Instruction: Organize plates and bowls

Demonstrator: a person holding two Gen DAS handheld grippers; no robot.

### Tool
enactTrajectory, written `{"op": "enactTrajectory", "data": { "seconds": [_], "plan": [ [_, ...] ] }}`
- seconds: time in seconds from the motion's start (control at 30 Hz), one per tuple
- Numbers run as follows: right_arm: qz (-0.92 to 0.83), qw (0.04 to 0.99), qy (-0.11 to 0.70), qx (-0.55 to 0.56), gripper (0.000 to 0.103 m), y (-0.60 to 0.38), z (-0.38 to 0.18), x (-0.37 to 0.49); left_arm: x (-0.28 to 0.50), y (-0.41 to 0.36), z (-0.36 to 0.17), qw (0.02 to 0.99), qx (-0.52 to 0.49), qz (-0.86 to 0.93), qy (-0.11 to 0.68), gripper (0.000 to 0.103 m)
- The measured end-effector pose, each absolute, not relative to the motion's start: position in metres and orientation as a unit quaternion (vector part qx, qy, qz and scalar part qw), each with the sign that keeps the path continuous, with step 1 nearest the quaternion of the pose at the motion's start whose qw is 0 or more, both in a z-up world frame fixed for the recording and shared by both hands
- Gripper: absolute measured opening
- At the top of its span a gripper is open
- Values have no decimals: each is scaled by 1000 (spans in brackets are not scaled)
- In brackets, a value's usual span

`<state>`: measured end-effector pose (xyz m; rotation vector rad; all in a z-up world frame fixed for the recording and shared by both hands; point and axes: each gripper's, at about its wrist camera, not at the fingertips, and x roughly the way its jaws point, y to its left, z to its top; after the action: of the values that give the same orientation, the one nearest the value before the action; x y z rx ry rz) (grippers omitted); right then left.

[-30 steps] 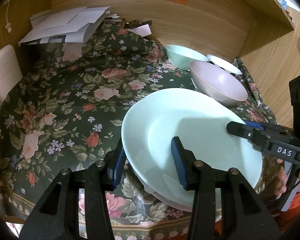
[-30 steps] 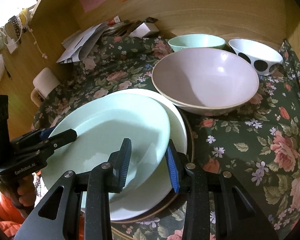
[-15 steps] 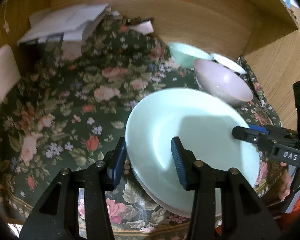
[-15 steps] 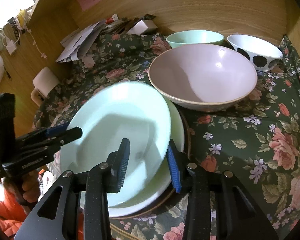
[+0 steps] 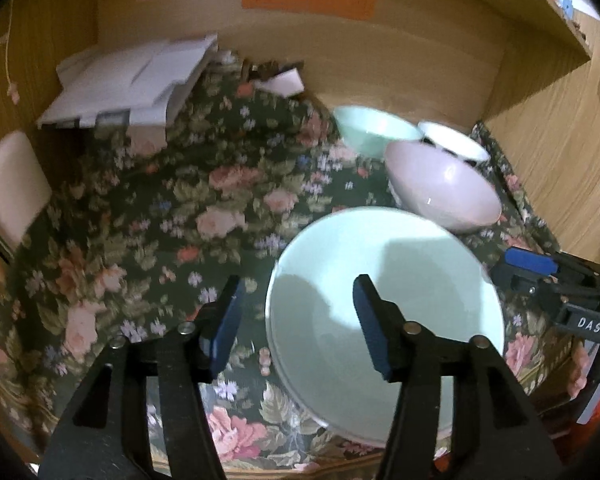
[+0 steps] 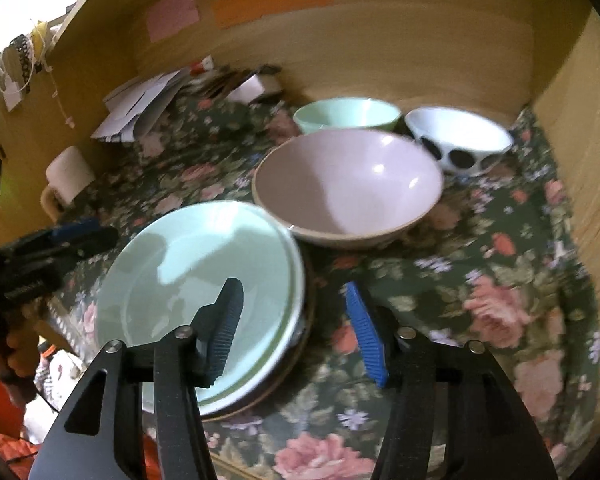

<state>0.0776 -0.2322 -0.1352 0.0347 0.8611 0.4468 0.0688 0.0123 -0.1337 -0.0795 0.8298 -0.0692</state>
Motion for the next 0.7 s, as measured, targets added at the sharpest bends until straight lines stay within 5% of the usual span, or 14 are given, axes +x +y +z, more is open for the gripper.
{"op": "enactTrajectory", "data": {
  "seconds": [0.1, 0.23, 0.47, 0.7],
  "plan": [
    [203, 893, 400, 18, 52, -240, -126, 81, 73, 6, -120, 922, -31, -40, 383, 69],
    [181, 908, 376, 18, 71, -251, -113, 86, 85, -4, -102, 932, -19, -47, 359, 74],
    [150, 926, 346, 30, 84, -265, -94, 102, 115, -25, -88, 937, -6, -71, 342, 89],
    [138, 927, 347, 41, 85, -276, -94, 124, 154, -48, -91, 928, 15, -90, 362, 98]
  ]
}}
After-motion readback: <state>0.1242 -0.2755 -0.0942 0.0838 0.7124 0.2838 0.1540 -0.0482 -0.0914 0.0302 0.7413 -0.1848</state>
